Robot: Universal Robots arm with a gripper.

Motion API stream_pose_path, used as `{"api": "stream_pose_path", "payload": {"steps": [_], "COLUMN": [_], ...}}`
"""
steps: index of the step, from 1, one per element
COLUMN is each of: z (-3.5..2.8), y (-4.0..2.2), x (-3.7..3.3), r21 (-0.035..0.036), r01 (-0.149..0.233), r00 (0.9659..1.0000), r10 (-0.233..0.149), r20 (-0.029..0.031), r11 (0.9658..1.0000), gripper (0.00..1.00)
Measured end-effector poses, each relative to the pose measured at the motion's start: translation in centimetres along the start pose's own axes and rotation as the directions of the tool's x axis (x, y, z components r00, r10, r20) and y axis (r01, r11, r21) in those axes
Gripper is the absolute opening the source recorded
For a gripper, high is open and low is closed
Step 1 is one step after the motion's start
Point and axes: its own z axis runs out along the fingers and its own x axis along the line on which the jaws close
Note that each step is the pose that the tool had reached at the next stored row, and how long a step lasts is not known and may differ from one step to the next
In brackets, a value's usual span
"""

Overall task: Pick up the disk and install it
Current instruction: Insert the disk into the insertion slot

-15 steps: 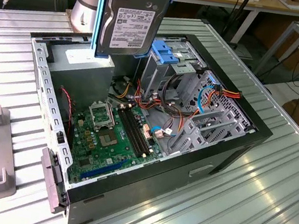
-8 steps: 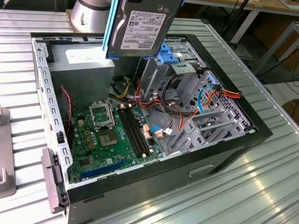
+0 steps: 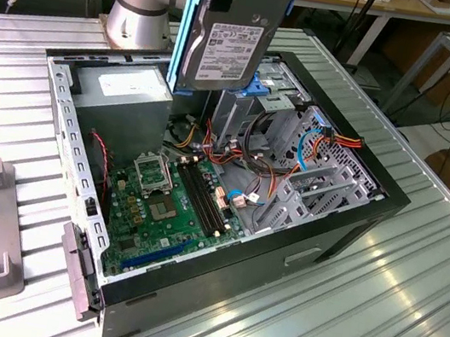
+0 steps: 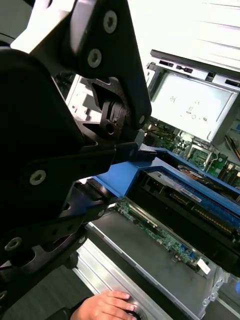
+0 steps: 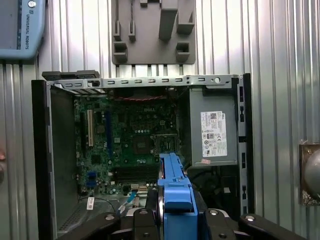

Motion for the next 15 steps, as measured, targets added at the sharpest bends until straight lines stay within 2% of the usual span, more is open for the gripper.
{"api": "stream_pose_path", "payload": {"steps": [2,4,13,15], "z": [0.05,0.15,0.25,0.30], "y": [-0.02,-0.07,-0.25,-0.35], "x": [0.35,1.08,2.59,3.21], "r21": [0.0047,0.0110,0.0145,0.0154], "r01": [0.000,0.000,0.000,0.000], "r00": [1.0000,1.0000,1.0000,1.0000], "r10": [0.000,0.000,0.000,0.000], "r20": [0.0002,0.0004,-0.0025,-0.0040], "r11": [1.0000,0.9999,0.9999,0.9999], "gripper": [0.37,0.37,0.37,0.37]}}
